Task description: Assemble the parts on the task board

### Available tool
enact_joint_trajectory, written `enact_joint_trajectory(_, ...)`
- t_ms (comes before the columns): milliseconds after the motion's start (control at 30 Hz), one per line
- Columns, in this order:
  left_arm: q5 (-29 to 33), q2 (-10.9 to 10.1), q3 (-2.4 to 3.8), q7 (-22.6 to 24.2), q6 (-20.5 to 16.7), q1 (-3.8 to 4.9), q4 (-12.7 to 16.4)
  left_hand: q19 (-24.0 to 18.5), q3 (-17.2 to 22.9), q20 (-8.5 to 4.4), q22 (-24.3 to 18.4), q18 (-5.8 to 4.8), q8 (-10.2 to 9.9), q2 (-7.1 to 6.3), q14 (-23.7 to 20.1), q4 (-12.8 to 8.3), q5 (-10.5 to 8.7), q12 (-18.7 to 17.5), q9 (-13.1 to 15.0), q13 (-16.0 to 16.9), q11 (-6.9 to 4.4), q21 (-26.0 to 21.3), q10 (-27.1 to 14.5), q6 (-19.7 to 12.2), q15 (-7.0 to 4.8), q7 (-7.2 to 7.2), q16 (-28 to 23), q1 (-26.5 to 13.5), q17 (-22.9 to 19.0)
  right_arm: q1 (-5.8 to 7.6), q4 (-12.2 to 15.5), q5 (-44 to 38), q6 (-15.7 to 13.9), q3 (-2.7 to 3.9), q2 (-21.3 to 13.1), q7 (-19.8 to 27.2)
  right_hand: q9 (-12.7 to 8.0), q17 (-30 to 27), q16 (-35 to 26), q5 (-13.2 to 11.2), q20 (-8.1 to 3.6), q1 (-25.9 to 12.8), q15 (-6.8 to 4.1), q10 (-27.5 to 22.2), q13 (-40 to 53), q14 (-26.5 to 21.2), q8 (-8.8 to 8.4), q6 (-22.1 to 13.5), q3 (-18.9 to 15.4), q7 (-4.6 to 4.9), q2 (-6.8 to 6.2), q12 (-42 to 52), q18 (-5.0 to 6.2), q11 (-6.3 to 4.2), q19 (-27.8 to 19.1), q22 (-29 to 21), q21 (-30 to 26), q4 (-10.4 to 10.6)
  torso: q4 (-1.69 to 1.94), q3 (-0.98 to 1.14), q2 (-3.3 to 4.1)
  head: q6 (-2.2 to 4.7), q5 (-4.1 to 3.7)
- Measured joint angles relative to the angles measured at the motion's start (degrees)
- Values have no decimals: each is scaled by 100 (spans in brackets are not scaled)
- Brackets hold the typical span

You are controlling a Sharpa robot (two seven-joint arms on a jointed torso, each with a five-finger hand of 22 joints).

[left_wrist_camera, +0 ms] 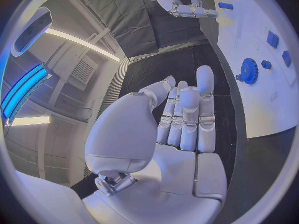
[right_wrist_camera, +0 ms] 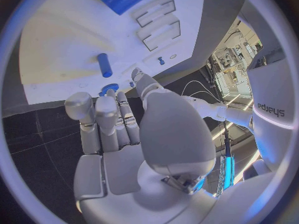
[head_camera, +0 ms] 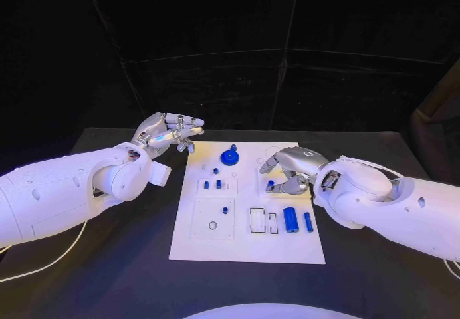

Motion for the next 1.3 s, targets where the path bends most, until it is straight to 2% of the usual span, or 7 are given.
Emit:
enact_joint_trajectory(333,0,8,-2,-6,9,0,-3,0,0,0,1,0,0,0,0,0,0,0,0,-1,0,0,0,0,0,0,0,0,0,28,-196,-40,251,4,71,-153,4,-52,-23,0,21,192,0,-30,1,0,0,0,-111,0,181,126,0,11,-21,-42,-41,26,10,1,7,14,-15)
enact_joint_trajectory(533,0,7,-2,-10,13,0,-6,0,0,0,1,0,0,0,0,0,0,0,0,-1,0,0,0,0,0,0,0,0,1,29,-244,-78,485,4,146,-184,21,-32,-22,0,-37,307,-1,250,9,1,5,120,-111,-111,296,304,0,-70,37,48,-23,26,11,1,10,-5,-12)
enact_joint_trajectory(633,0,5,-2,-12,14,0,-7,0,0,0,1,0,0,0,0,0,0,0,0,-1,0,0,0,0,0,0,0,0,1,29,-259,-91,612,3,181,-185,21,16,12,0,-80,344,-52,485,4,52,21,254,-90,-111,332,359,0,-123,152,201,94,13,11,2,10,-9,-7)
enact_joint_trajectory(967,1,3,-3,-16,17,-1,-7,0,0,0,2,0,0,0,0,0,0,0,0,-2,0,0,0,0,0,0,0,0,1,33,-317,-126,934,3,237,-193,43,406,351,-151,-193,445,-155,1227,-13,69,116,743,320,-98,434,274,-6,-236,485,767,451,79,9,6,8,-31,-10)
enact_joint_trajectory(1033,1,3,-3,-16,18,-1,-7,0,0,0,2,0,0,0,0,0,0,0,0,-1,0,0,0,0,0,0,0,0,1,39,-327,-136,962,9,251,-197,44,428,381,-187,-193,485,-165,1309,-21,59,148,813,406,-110,474,231,-94,-259,485,797,474,80,8,7,8,-35,-10)
enact_joint_trajectory(1200,1,3,-3,-17,19,-1,-9,0,0,0,2,0,0,0,0,0,0,0,0,-2,0,0,0,0,0,0,0,0,2,39,-341,-187,974,9,285,-212,53,530,478,-554,-240,598,-206,1564,-14,60,180,1015,754,-138,585,109,-93,-304,582,960,591,-4,7,8,8,-38,-15)
enact_joint_trajectory(1300,1,3,-3,-18,20,0,-10,0,0,0,2,0,0,0,0,0,0,0,0,-2,0,0,0,0,0,0,0,0,2,34,-348,-225,921,4,290,-225,51,572,518,-589,-244,626,-218,1682,-10,72,199,1103,924,-155,601,64,-94,-323,617,1031,624,-51,7,8,8,-42,-23)
